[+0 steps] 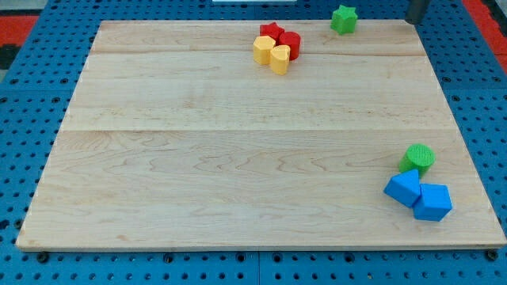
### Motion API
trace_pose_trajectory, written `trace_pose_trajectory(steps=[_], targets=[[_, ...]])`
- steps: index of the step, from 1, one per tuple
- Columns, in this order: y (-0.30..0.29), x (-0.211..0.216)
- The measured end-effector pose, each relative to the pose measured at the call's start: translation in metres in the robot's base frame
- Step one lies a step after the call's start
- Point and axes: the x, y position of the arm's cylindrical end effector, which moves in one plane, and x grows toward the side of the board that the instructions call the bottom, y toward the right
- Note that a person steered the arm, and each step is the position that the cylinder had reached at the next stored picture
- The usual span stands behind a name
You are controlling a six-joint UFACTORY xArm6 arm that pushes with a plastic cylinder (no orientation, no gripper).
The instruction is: Move the green star into the top of red star
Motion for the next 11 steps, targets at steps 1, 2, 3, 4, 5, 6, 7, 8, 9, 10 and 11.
trace_pose_trajectory(steps=[1,2,3,4,5,6,7,8,9,10,11], targets=[[-0.003,-0.001],[-0.007,-0.001],[-0.009,-0.001],[-0.014,0.000],[-0.054,0.000],[-0.077,0.001],[-0.078,0.001],[-0.113,0.005],[-0.180,0.029],[-0.193,0.038],[-0.193,0.039]])
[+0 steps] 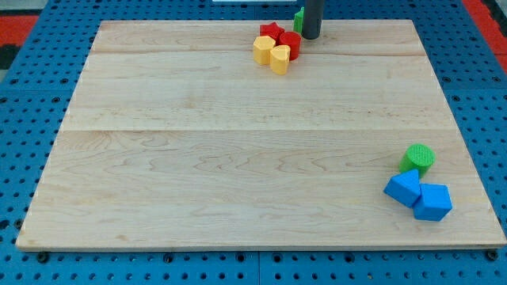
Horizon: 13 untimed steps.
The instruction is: Move the green star into the top of red star
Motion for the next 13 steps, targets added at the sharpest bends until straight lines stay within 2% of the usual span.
trace_pose_trajectory(steps=[2,3,4,8,13], targets=[[0.089,0.003],[0.102,-0.017],[0.096,-0.039],[0.074,-0.038],[-0.003,-0.038]])
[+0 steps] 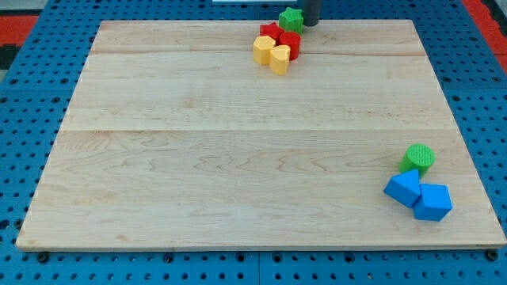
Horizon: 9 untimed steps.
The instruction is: Move the green star into the top of red star
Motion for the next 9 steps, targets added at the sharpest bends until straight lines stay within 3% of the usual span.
trace_pose_trajectory(steps=[5,7,9], targets=[[-0.026,0.004],[0.027,0.001],[0.019,0.001]])
